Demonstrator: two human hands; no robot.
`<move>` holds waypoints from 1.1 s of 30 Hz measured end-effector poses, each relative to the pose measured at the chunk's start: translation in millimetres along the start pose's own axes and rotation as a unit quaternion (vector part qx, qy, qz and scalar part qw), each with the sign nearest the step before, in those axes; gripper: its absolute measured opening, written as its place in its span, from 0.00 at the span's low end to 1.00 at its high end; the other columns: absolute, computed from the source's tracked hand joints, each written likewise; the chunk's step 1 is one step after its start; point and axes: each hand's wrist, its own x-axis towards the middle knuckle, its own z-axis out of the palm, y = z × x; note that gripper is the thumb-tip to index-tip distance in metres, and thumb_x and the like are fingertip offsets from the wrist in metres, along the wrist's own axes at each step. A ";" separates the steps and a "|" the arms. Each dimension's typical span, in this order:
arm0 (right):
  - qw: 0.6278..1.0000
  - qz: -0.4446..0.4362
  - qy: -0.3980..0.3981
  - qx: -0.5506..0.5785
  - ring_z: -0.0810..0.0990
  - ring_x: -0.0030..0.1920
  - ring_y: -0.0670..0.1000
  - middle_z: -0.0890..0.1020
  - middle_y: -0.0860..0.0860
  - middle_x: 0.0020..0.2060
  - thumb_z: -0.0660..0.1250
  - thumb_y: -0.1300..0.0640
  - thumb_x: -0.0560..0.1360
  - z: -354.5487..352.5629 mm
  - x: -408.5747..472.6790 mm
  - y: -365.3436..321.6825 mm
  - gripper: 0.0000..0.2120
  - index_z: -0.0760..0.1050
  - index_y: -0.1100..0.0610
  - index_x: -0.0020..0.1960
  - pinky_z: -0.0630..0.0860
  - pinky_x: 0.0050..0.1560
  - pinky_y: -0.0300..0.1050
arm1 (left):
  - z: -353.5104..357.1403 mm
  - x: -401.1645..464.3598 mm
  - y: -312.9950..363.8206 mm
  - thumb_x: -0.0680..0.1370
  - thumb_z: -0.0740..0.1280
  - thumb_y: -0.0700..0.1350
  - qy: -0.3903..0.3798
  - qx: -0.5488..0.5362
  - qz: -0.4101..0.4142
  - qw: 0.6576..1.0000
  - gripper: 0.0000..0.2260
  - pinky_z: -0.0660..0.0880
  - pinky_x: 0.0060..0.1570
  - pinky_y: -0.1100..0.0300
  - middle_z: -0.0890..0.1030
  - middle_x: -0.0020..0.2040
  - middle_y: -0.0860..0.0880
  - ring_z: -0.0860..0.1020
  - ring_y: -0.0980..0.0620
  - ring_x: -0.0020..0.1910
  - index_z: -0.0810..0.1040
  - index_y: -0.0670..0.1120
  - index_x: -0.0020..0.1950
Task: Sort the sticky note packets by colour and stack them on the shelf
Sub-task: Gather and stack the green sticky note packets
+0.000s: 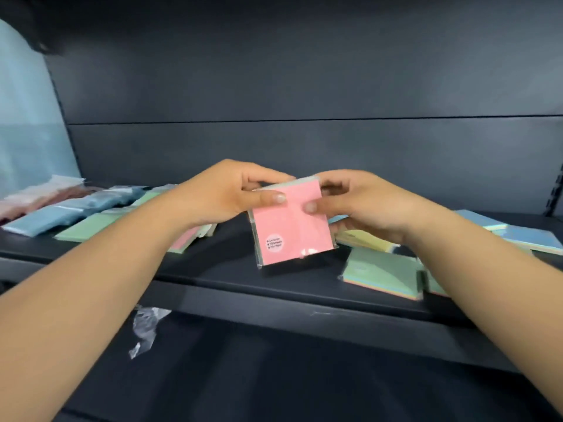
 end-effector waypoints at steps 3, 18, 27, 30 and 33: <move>0.999 -0.006 0.046 -0.007 0.80 0.33 0.41 0.81 0.48 0.36 0.69 0.63 0.72 33.6 9.7 -12.6 0.03 0.78 0.56 0.44 0.79 0.35 0.33 | -28.2 -25.2 -16.2 0.72 0.68 0.52 0.098 0.145 -0.007 0.984 0.14 0.68 0.38 0.73 0.79 0.31 0.59 0.76 0.62 0.33 0.76 0.58 0.58; 0.958 0.153 0.238 -0.045 0.71 0.31 0.49 0.73 0.51 0.32 0.63 0.59 0.76 206.5 107.5 -6.1 0.12 0.69 0.56 0.34 0.70 0.32 0.38 | -74.3 -158.0 -184.7 0.74 0.52 0.64 0.147 0.316 0.050 0.936 0.30 0.71 0.57 0.55 0.81 0.56 0.47 0.73 0.51 0.58 0.79 0.44 0.59; 0.921 0.189 0.225 -0.256 0.72 0.45 0.56 0.74 0.52 0.37 0.58 0.52 0.79 206.2 128.7 0.0 0.13 0.72 0.61 0.44 0.64 0.36 0.43 | -69.6 -111.6 -180.5 0.78 0.47 0.63 -0.015 0.385 0.009 0.923 0.30 0.56 0.70 0.56 0.56 0.77 0.52 0.54 0.53 0.75 0.56 0.48 0.75; 0.904 0.200 0.236 -0.294 0.73 0.60 0.57 0.76 0.56 0.57 0.58 0.48 0.78 206.3 133.1 6.9 0.20 0.69 0.61 0.63 0.68 0.52 0.45 | -67.5 -110.0 -185.1 0.72 0.41 0.69 0.022 0.389 0.014 0.921 0.37 0.64 0.65 0.56 0.69 0.70 0.50 0.66 0.50 0.69 0.67 0.48 0.70; 0.890 0.204 0.231 -0.337 0.69 0.66 0.58 0.72 0.57 0.64 0.61 0.44 0.76 208.4 133.7 12.0 0.26 0.66 0.59 0.67 0.68 0.62 0.49 | -61.7 -113.4 -193.2 0.72 0.49 0.64 0.100 0.388 0.069 0.914 0.30 0.76 0.46 0.54 0.81 0.47 0.47 0.81 0.45 0.47 0.82 0.45 0.52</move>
